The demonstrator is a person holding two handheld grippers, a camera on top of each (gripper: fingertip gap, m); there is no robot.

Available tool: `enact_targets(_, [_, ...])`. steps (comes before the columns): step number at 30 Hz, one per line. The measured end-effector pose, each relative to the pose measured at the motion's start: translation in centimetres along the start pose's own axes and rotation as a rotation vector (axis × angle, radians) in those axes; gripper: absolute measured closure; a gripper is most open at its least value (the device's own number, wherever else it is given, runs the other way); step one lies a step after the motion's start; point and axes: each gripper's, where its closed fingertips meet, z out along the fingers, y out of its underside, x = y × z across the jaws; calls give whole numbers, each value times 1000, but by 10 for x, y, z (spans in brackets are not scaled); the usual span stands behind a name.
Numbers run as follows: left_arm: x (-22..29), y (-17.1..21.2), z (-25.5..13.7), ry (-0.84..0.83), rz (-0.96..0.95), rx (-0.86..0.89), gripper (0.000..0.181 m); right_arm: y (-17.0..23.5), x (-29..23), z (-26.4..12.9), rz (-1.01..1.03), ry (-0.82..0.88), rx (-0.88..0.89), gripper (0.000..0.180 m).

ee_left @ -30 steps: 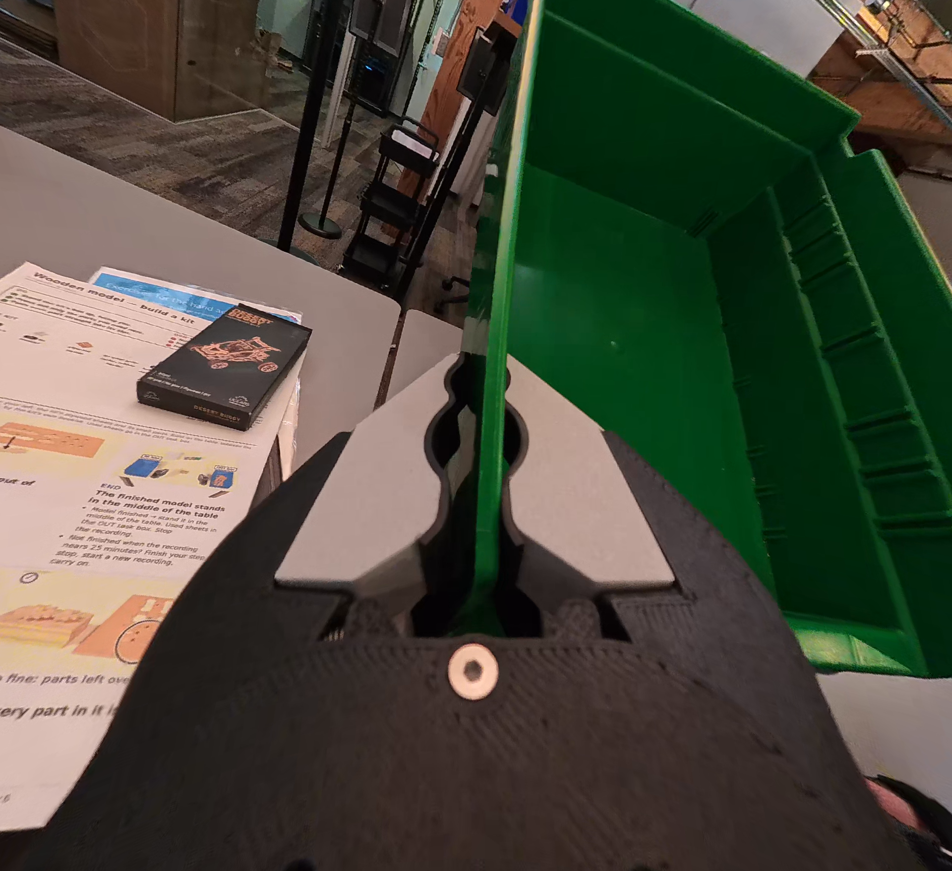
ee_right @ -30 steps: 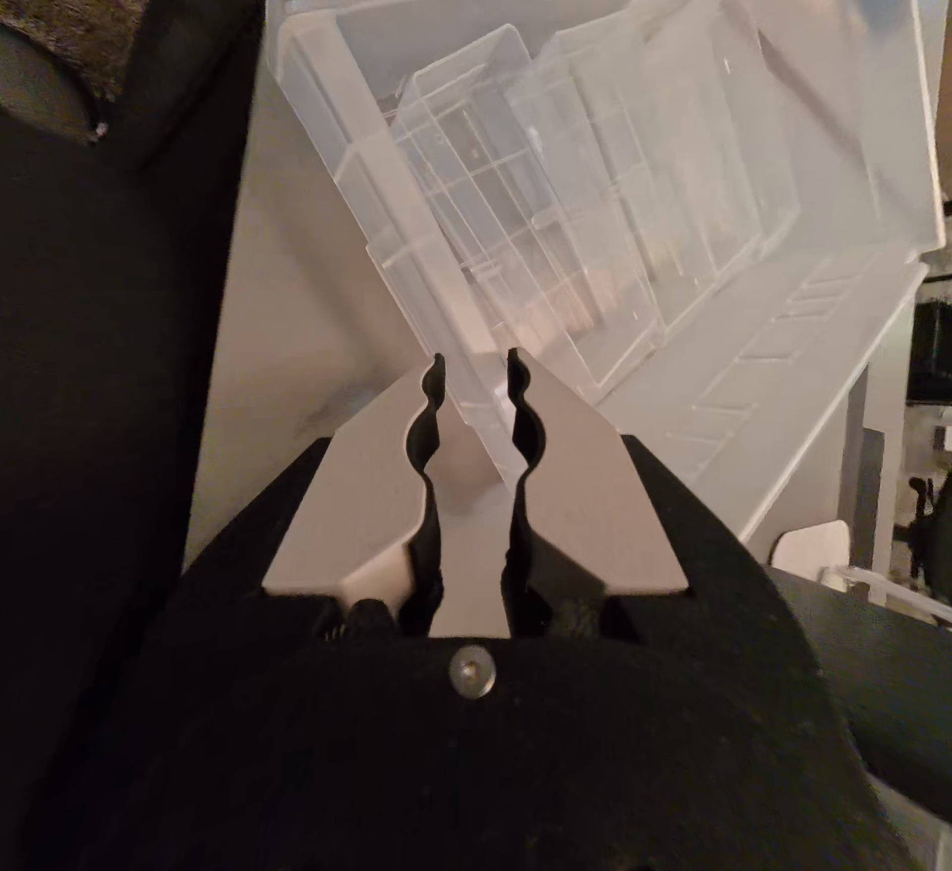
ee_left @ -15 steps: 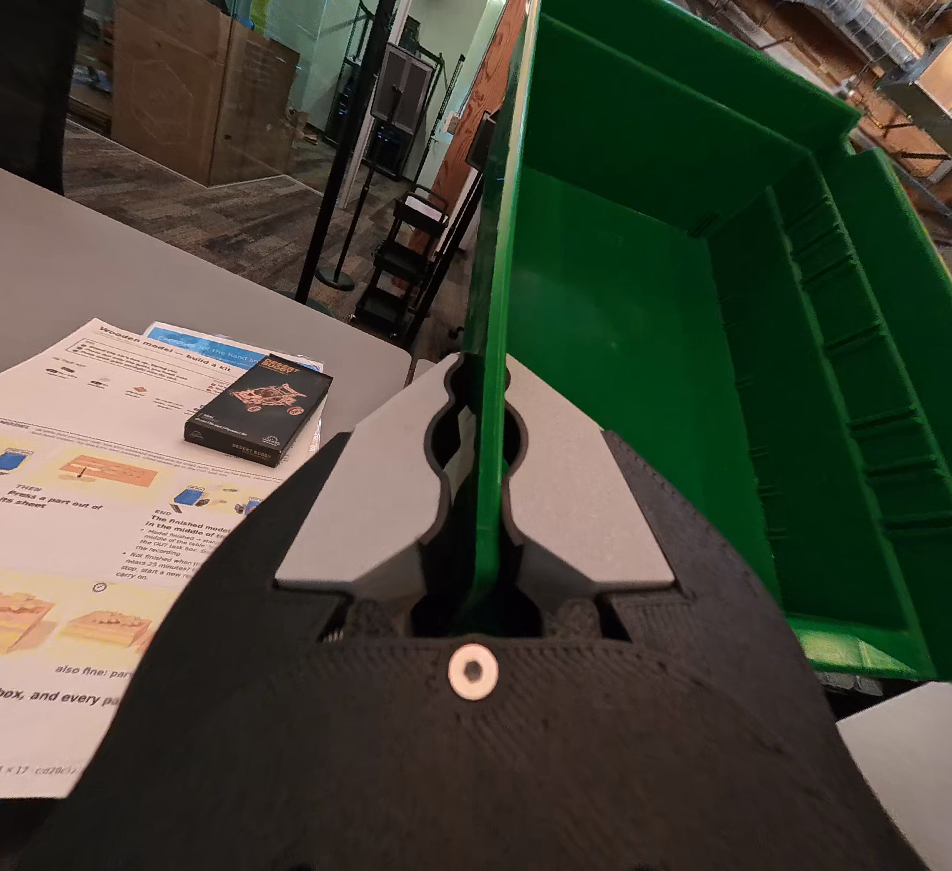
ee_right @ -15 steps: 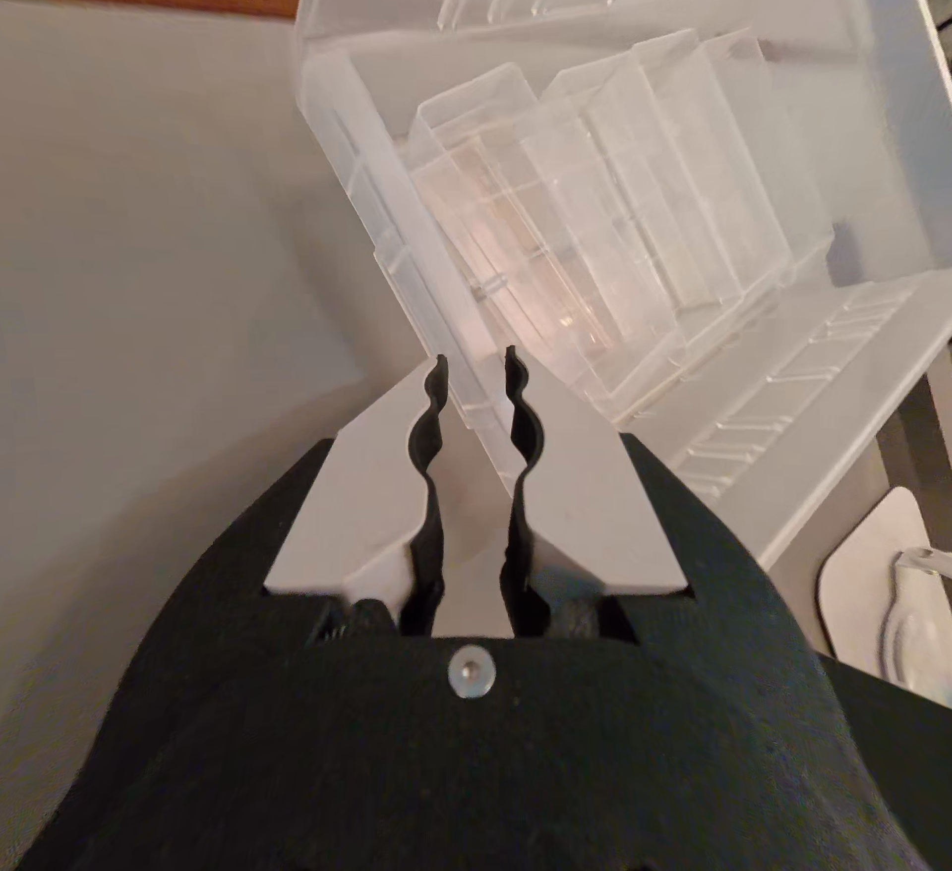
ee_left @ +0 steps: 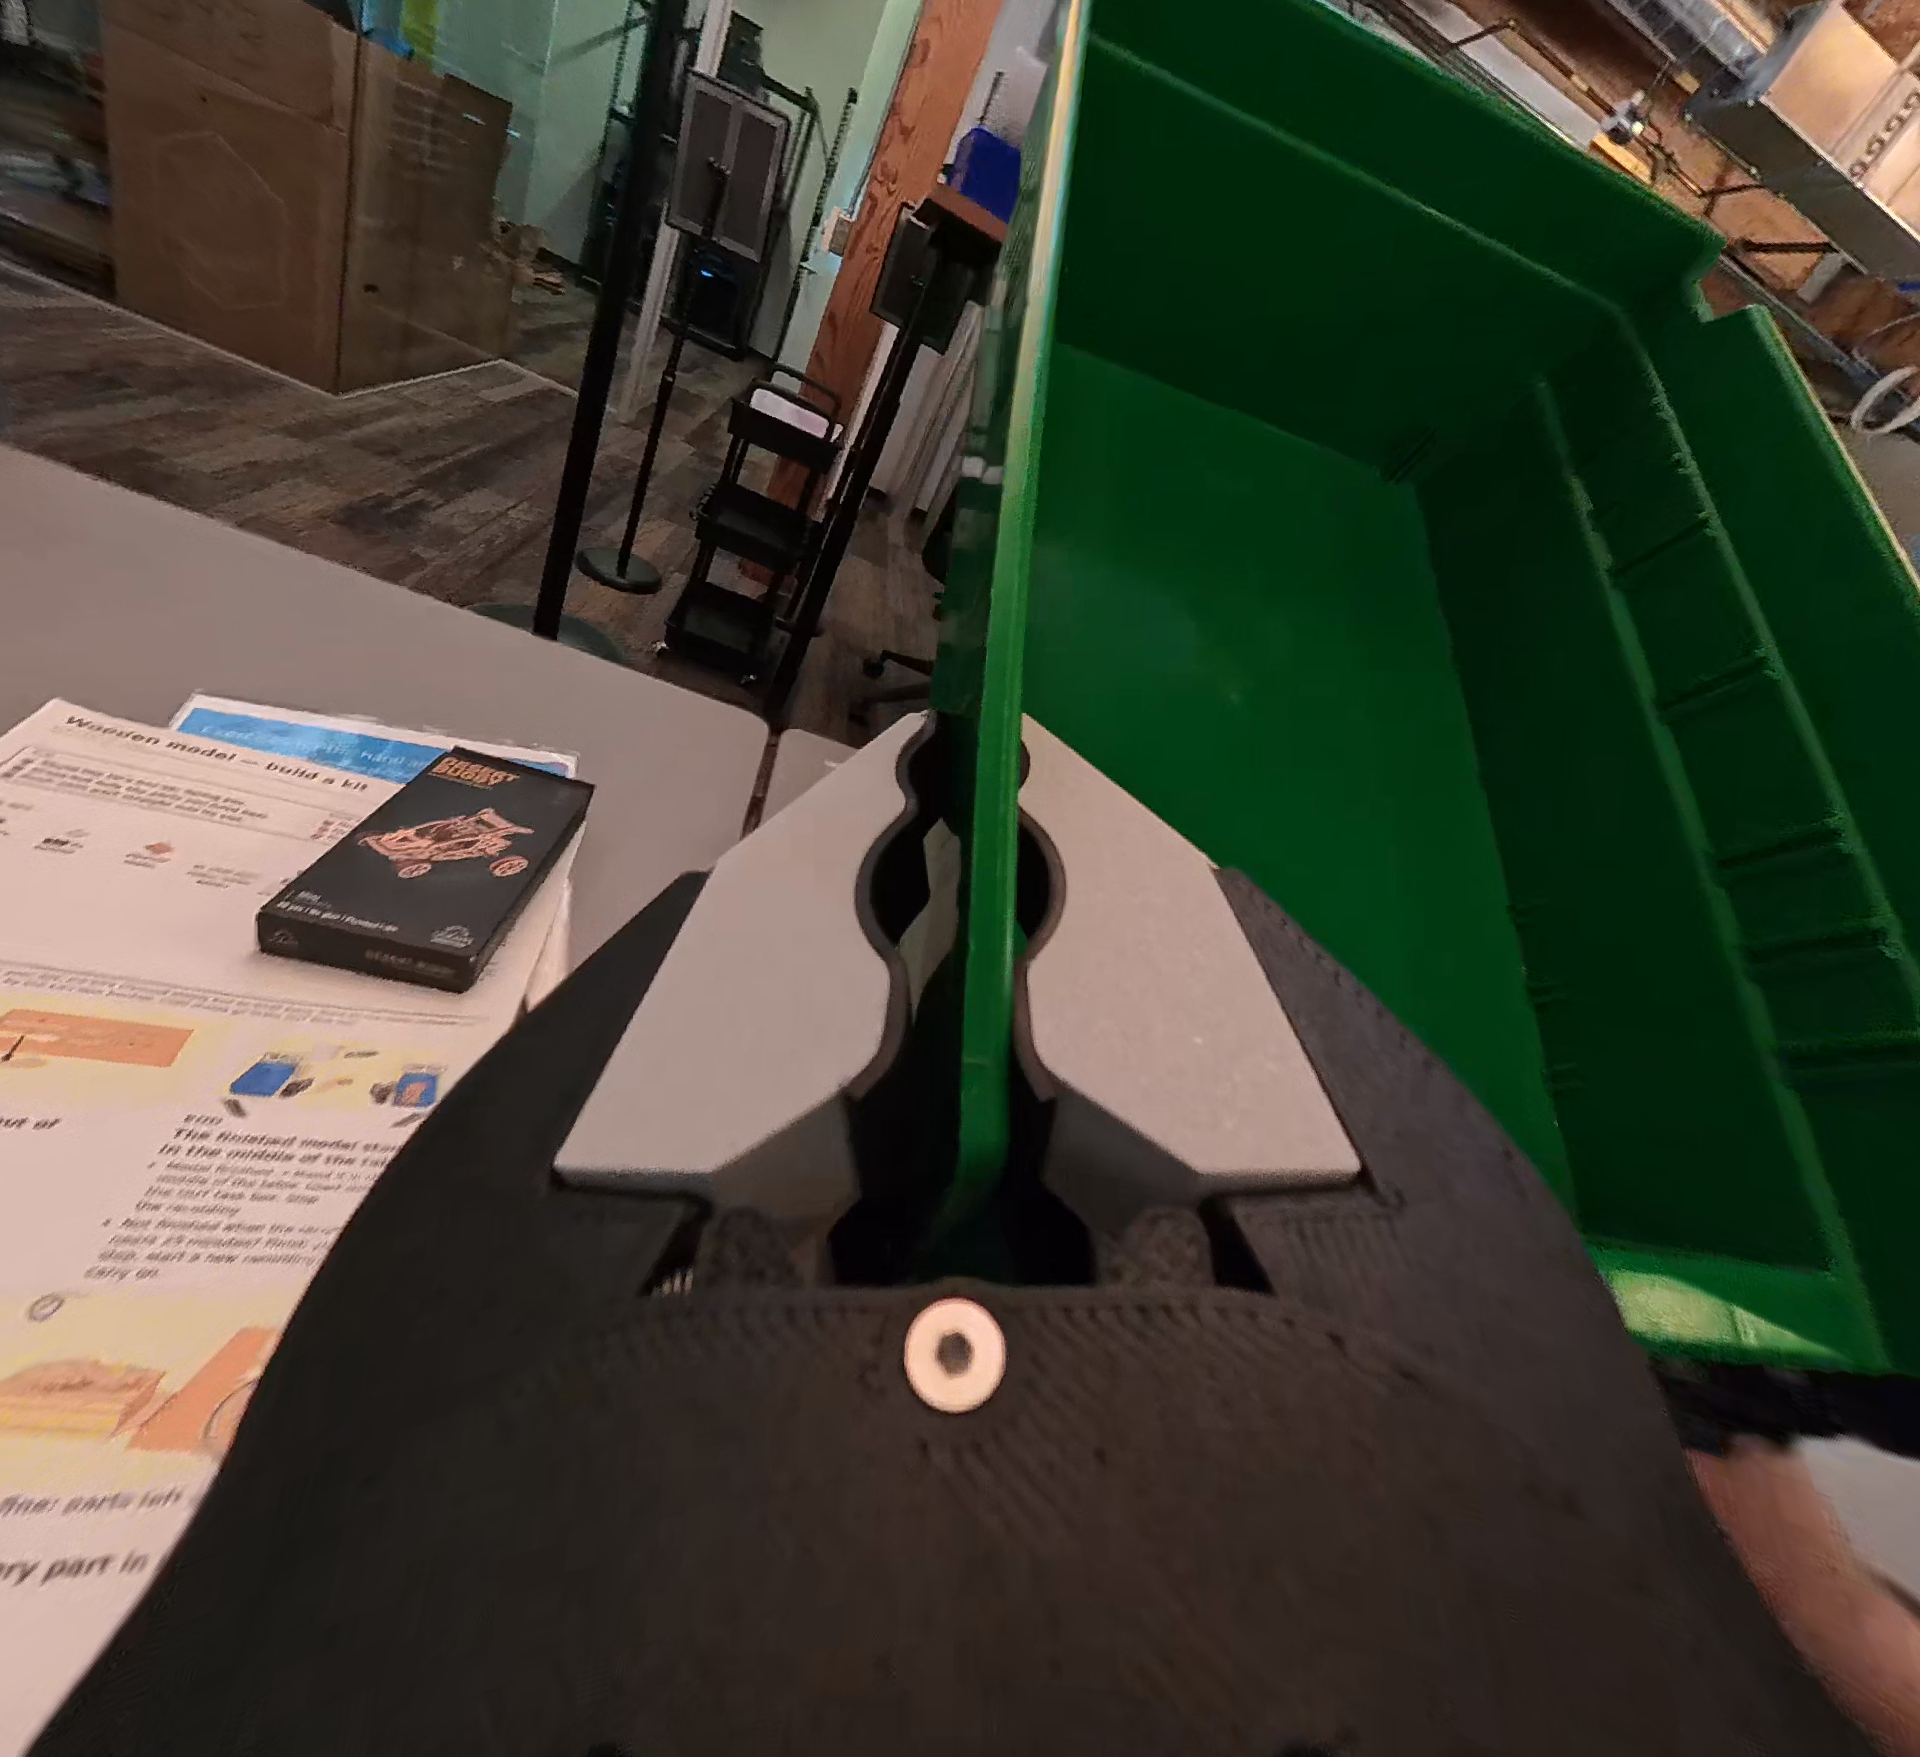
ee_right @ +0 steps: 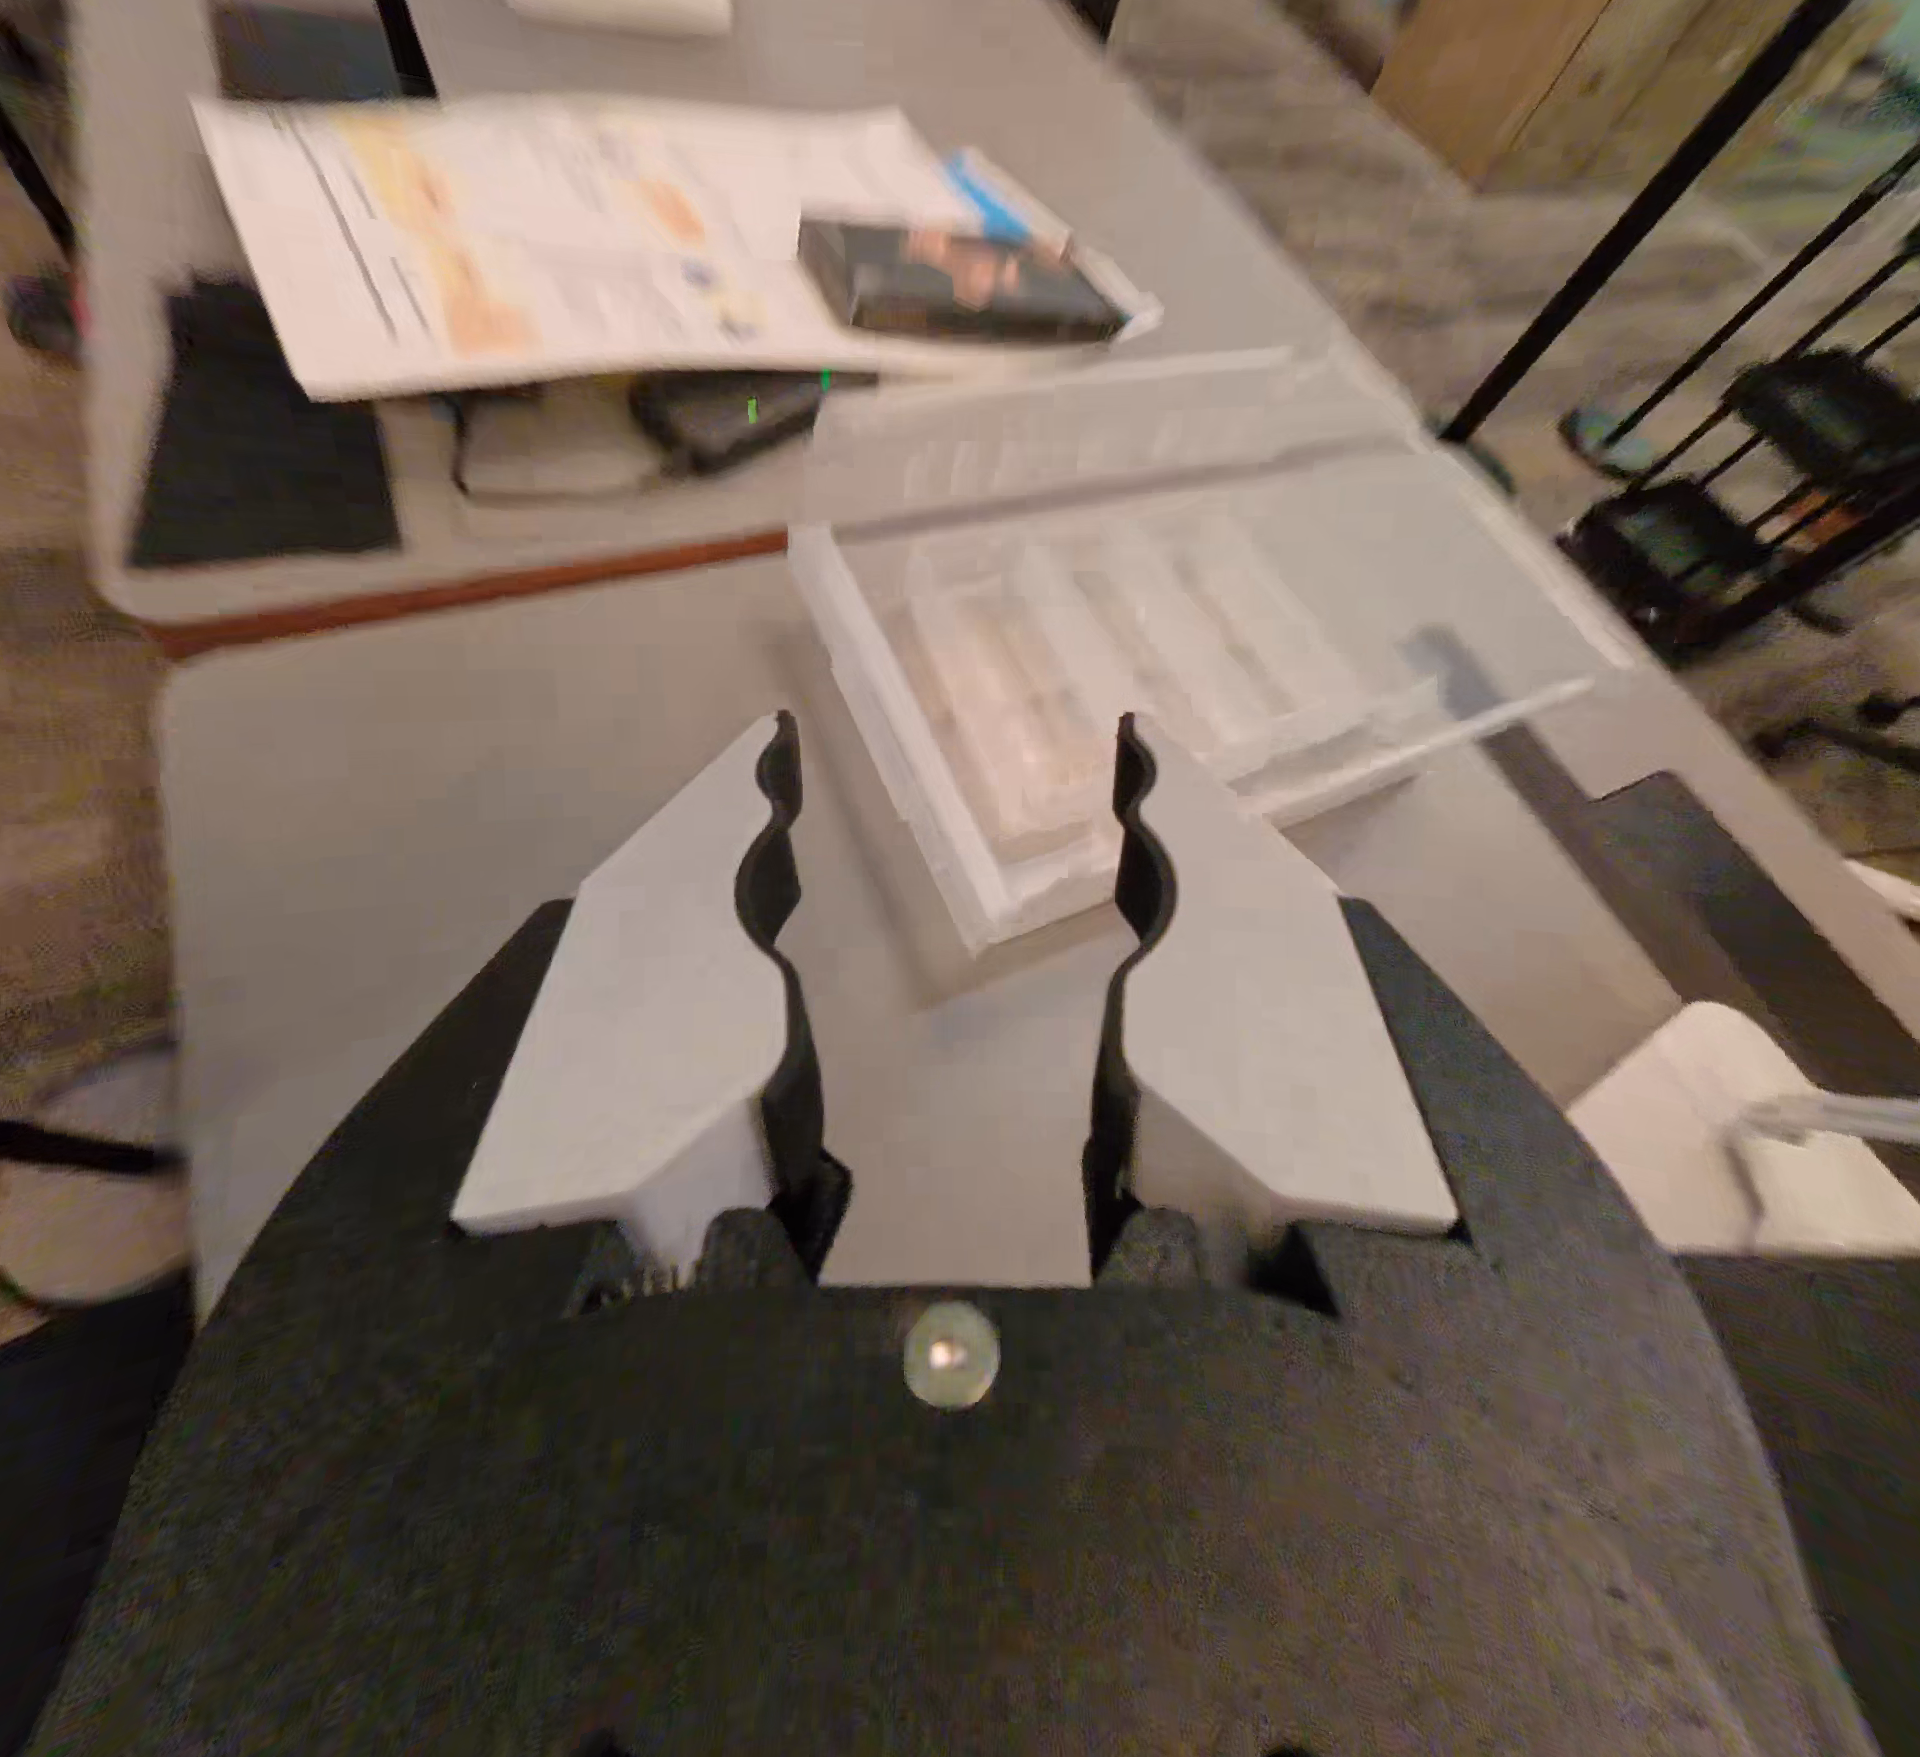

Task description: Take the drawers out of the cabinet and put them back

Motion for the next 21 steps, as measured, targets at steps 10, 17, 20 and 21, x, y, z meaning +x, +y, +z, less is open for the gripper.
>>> enact_targets(10, [192,44,48,266,169,-65,176,-24,84,-312,122,142,546,102])
enact_targets(17, [394,140,83,524,274,-134,176,41,92,-445,242,363,627,76])
enact_targets(20, [477,195,87,645,287,-199,175,88,102,-480,340,446,591,73])
enact_targets(21, [504,214,86,686,298,-223,176,102,106,-492,369,469,592,72])
